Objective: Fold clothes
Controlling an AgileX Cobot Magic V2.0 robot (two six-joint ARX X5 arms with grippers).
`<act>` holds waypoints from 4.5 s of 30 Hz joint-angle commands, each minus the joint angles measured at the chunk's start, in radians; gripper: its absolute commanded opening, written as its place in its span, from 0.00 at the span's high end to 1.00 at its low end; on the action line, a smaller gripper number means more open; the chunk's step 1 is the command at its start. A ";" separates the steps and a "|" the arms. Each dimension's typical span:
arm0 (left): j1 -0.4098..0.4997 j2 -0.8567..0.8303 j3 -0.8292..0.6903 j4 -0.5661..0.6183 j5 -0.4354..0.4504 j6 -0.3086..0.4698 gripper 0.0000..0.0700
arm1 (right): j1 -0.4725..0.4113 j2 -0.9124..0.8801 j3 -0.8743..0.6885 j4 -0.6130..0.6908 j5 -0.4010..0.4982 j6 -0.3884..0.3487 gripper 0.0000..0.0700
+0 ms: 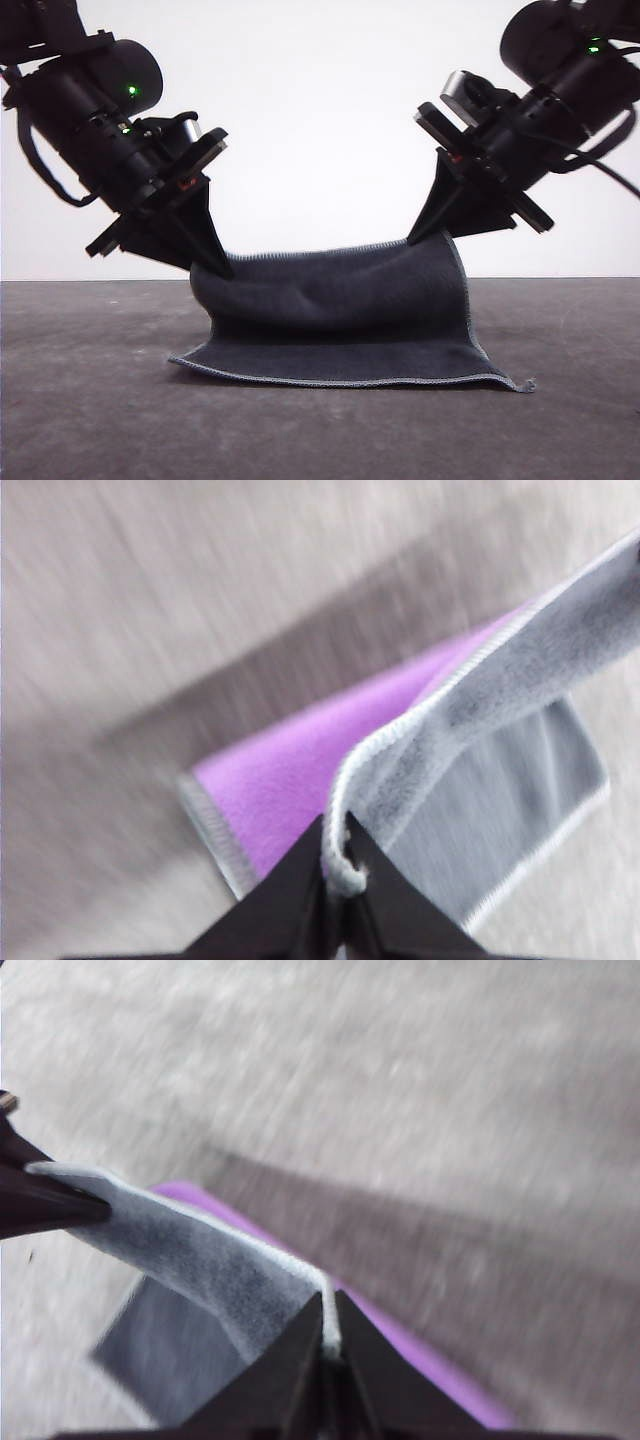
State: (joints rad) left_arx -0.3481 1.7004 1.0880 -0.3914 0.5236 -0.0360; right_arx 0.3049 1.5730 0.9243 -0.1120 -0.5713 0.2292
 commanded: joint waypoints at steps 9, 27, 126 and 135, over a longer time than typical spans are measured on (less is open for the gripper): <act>-0.041 0.005 -0.037 0.010 0.000 -0.057 1.00 | 0.028 -0.072 -0.132 0.024 0.000 -0.012 0.91; -0.064 -0.278 -0.063 -0.252 -0.019 -0.063 0.44 | 0.059 -0.420 -0.155 -0.232 0.031 0.037 0.73; -0.031 -1.231 -0.504 -0.274 -0.291 -0.194 0.44 | 0.056 0.086 0.003 0.008 -0.248 0.126 1.00; -0.031 -1.231 -0.504 -0.274 -0.291 -0.193 0.44 | 0.246 0.136 0.087 0.149 -0.172 0.277 1.00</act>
State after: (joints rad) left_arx -0.3771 0.4652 0.5785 -0.6762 0.2344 -0.2268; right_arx 0.5376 1.6754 0.9894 0.0279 -0.7527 0.4576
